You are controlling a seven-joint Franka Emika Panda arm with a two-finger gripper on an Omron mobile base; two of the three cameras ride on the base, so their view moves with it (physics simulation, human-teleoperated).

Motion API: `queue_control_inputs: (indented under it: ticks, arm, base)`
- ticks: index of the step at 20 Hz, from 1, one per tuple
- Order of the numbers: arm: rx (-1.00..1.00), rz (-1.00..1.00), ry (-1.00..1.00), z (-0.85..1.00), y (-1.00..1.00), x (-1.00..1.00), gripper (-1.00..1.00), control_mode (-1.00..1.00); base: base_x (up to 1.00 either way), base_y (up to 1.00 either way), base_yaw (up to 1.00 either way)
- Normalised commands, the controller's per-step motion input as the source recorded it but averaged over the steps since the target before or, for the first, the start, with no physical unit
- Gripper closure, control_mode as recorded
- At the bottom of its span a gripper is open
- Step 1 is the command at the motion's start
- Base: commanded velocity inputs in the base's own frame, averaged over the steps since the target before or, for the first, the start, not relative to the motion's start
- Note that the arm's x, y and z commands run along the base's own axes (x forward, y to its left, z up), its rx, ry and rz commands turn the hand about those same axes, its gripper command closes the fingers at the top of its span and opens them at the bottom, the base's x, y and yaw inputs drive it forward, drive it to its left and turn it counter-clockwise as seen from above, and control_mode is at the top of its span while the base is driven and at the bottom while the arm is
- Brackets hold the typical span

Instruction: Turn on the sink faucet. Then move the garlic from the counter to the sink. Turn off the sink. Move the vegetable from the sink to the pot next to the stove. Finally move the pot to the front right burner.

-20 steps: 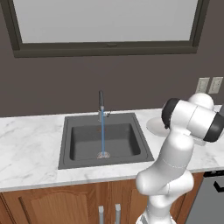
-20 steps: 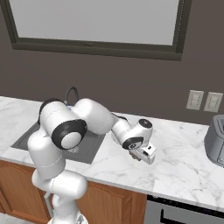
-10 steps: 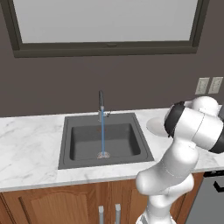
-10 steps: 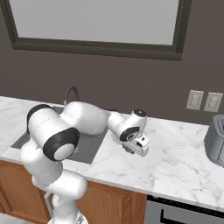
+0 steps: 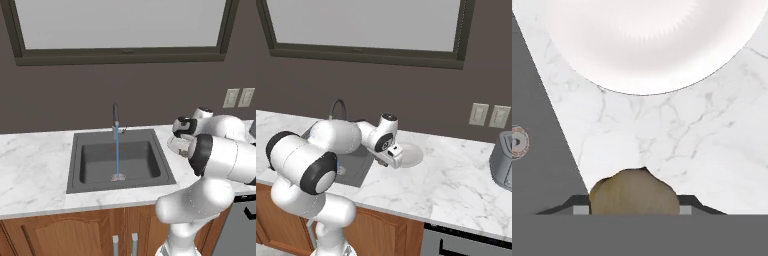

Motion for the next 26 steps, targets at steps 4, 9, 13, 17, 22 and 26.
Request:
queue_control_inputs:
  ticks: [4, 9, 13, 17, 22, 26]
  arm:
    - [0.0, 0.02, 0.0, 0.0, 0.79, 0.35, 1.0, -1.0]
    - [0.0, 0.03, 0.0, 0.0, 0.72, 0.37, 1.0, -1.0]
    - [0.0, 0.04, 0.0, 0.0, 0.73, 0.31, 1.0, -1.0]
    - [0.0, 0.04, 0.0, 0.0, 0.7, 0.28, 1.0, -1.0]
    - [0.0, 0.06, 0.0, -0.12, 0.61, 0.25, 1.0, -1.0]
    - [0.0, 0.09, 0.0, -0.23, 0.42, 0.26, 1.0, -1.0]
  base:
    - [0.0, 0.0, 0.0]
    - [0.0, 0.0, 0.0]
    - [0.0, 0.0, 0.0]
    - [0.0, 0.0, 0.0]
    - [0.0, 0.0, 0.0]
    - [0.0, 0.0, 0.0]
